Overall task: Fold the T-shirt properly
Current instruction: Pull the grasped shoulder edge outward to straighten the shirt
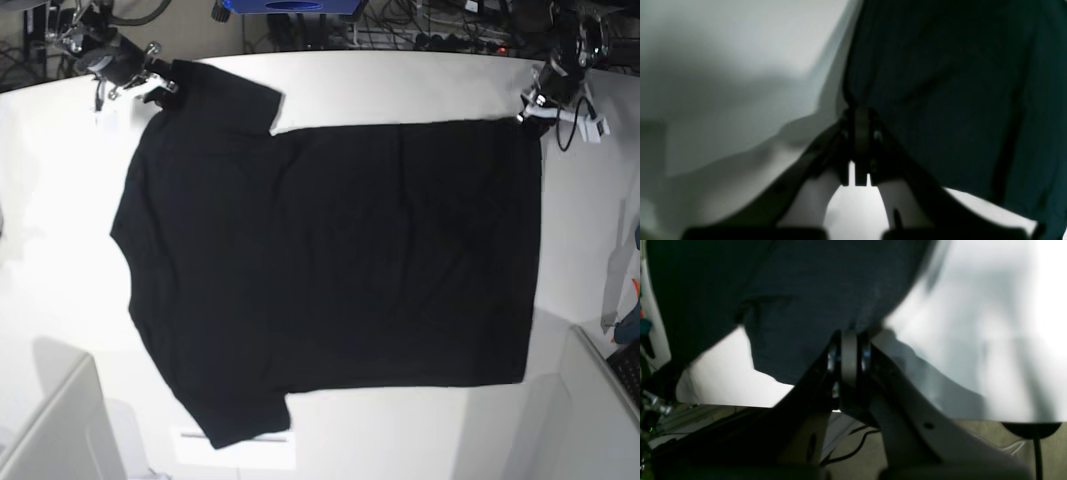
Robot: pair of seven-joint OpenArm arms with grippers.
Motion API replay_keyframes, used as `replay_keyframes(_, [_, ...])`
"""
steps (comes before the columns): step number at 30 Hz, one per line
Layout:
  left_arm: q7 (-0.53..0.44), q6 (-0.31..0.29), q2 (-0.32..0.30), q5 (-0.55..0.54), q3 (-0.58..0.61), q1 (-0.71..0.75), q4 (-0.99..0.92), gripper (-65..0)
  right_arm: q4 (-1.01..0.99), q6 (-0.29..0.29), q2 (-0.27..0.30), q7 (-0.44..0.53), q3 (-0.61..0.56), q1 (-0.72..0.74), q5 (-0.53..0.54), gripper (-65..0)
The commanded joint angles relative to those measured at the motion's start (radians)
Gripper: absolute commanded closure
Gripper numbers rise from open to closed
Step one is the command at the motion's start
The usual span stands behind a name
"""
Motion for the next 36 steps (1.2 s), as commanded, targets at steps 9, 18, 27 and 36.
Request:
replay_keyframes(9, [0.052, -0.010, -0.023, -0.008, -0.133, 0.155, 0.183, 0.0, 0.077, 0.014, 0.007, -0.169, 0.197, -0.025, 0.091, 0.0])
replay_keyframes(18, [0.363, -0.016, 0.042, -0.123, -0.345, 0.048, 0.234, 0.0, 0.158, 0.006, 0.007, -0.301, 0.256, 0.060, 0.206, 0.0])
replay_keyframes(27, [0.590, 0.053, 0.071, -0.083, -0.356, -0.235, 0.231, 0.0, 0.114, -0.144, 0.007, -0.431, 0.250, 0.363, 0.149, 0.0])
replay_keyframes(36, [0.598, 0.053, 0.089, 0.088, -0.322, -0.420, 0.157, 0.0, -0.184, -0.195, 0.041, -0.451, 0.207, 0.634, 0.146, 0.0])
